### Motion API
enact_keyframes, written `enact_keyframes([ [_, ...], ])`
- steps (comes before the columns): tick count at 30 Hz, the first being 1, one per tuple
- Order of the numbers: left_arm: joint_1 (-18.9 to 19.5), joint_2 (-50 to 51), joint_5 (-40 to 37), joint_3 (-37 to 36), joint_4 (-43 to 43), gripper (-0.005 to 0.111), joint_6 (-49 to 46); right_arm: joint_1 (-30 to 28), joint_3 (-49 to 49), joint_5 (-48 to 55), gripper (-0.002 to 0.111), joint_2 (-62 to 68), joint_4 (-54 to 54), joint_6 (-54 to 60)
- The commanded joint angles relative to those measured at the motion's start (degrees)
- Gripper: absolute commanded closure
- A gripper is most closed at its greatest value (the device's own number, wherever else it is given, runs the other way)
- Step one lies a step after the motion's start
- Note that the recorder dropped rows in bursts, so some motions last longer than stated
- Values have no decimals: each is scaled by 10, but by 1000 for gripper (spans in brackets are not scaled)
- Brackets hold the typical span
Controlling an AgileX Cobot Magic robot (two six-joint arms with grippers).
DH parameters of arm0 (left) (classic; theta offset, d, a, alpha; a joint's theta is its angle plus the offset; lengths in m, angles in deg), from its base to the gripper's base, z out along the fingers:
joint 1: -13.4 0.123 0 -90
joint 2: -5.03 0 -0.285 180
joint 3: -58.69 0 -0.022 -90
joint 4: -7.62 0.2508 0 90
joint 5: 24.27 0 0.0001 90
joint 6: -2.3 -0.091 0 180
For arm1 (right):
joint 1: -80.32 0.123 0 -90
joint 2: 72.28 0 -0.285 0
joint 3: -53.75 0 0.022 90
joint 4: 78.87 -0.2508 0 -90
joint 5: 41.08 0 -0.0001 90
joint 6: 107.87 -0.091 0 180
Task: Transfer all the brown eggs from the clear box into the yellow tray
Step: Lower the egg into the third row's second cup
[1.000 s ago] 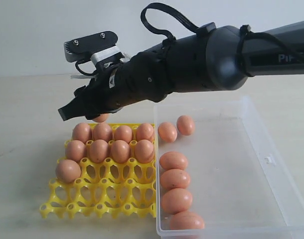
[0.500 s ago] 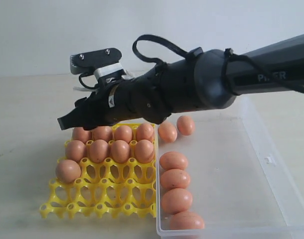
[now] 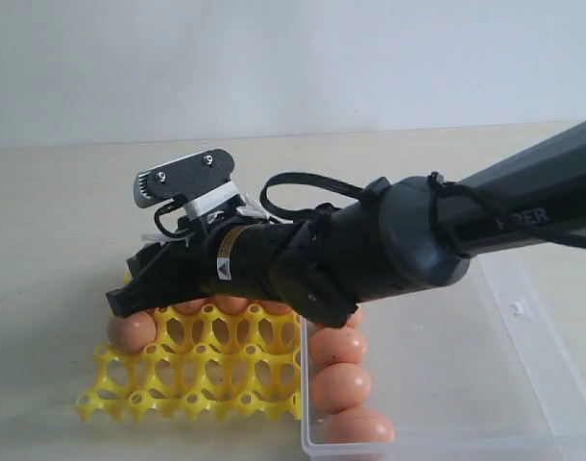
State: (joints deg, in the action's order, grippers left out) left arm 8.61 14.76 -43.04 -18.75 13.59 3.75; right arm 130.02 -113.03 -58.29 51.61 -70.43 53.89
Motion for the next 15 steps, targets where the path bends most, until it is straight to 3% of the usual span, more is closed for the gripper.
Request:
enact_keyframes([
  [1,-4,1,7,2,-1,107,2,6,34,-77,108,-1,5,24],
  [15,-4,1,7,2,-1,107,2,9,60,-143,108,2,10,97],
])
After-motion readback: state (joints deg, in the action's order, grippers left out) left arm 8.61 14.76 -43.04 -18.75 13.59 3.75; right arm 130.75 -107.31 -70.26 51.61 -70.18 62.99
